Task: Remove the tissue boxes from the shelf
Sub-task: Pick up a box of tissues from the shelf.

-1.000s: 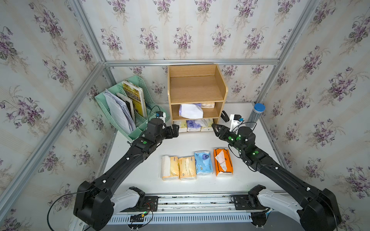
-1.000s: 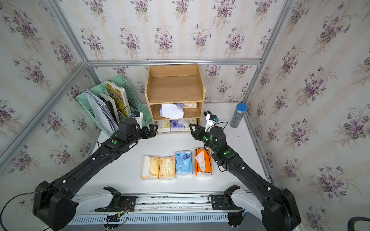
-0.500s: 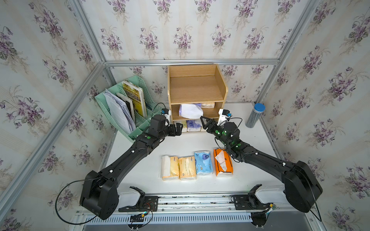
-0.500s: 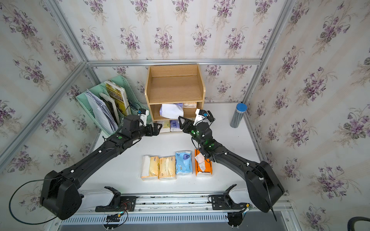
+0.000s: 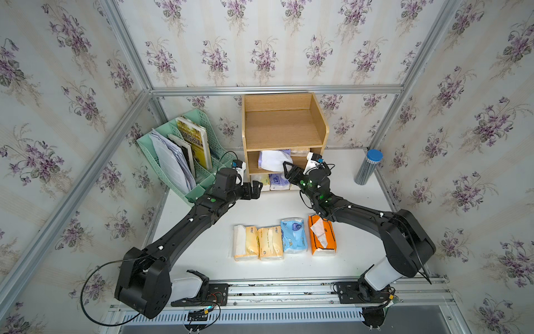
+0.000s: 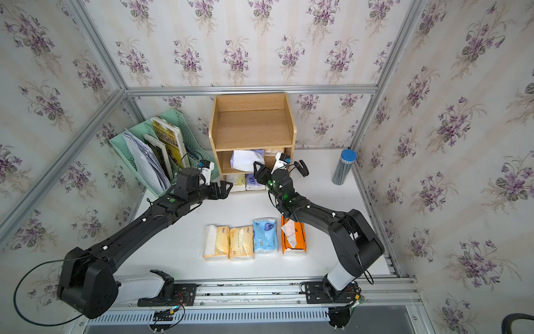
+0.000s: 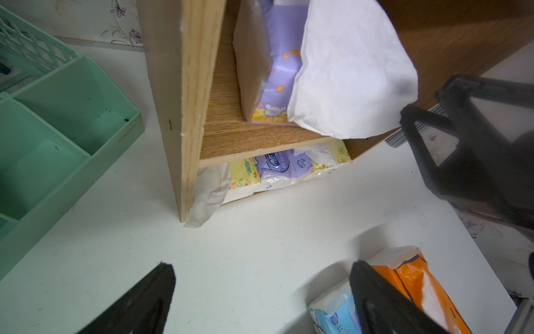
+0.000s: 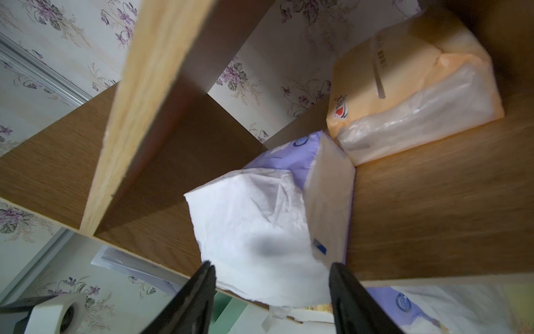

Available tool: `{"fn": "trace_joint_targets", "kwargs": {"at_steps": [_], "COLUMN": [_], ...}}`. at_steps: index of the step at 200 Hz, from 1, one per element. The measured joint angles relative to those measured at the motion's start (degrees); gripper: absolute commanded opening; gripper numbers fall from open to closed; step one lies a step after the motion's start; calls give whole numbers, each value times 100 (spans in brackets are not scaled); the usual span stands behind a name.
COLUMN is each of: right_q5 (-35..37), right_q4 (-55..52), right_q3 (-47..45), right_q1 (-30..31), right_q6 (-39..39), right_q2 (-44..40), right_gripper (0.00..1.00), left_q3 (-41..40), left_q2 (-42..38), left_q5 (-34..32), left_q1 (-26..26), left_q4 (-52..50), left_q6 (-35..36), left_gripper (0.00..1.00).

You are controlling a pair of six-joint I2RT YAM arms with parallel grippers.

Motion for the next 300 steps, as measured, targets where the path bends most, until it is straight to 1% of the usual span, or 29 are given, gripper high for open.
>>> {"fn": "trace_joint_targets", "kwargs": {"at_steps": [42, 87, 116, 142, 166, 193, 208, 252, 272, 300], "right_q5": [15, -59, -81, -87, 133, 195, 219, 192, 151, -120], "right_q4": [39, 39, 37, 79, 66, -46, -151, -365, -365, -343], "right_q3": [260, 367, 334, 79, -199, -50, 61, 472, 632, 848], "right_q1": [175, 511, 789, 955, 863, 527, 393, 260, 236, 297], "right_q6": [-42, -107, -175, -319, -361, -365, -396, -466, -468, -444], "right_q2": [369, 455, 365, -4, -426, -483, -380, 116, 372, 702], "right_gripper": [60, 57, 56, 55, 53, 52, 52, 53, 45, 42], "left_q3": [-192, -356, -413, -435, -435, -365, -291, -140, -131, -149], "left_q2": [-243, -474, -586, -664, -669, -551, -463, -269, -208, -103], "left_q5": [48, 85, 103, 107, 105, 111, 127, 186, 238, 286], "left_q1": [179, 332, 367, 387, 398, 402, 404, 409, 409, 409], "left_q4": [-15, -48, -87, -118, -162, -186, -179, -164, -127, -55], "left_q6": [37, 39, 37, 37, 37, 31, 20, 0, -4, -2], "left_gripper": [99, 99, 99, 99, 99, 99, 99, 99, 99, 99]}}
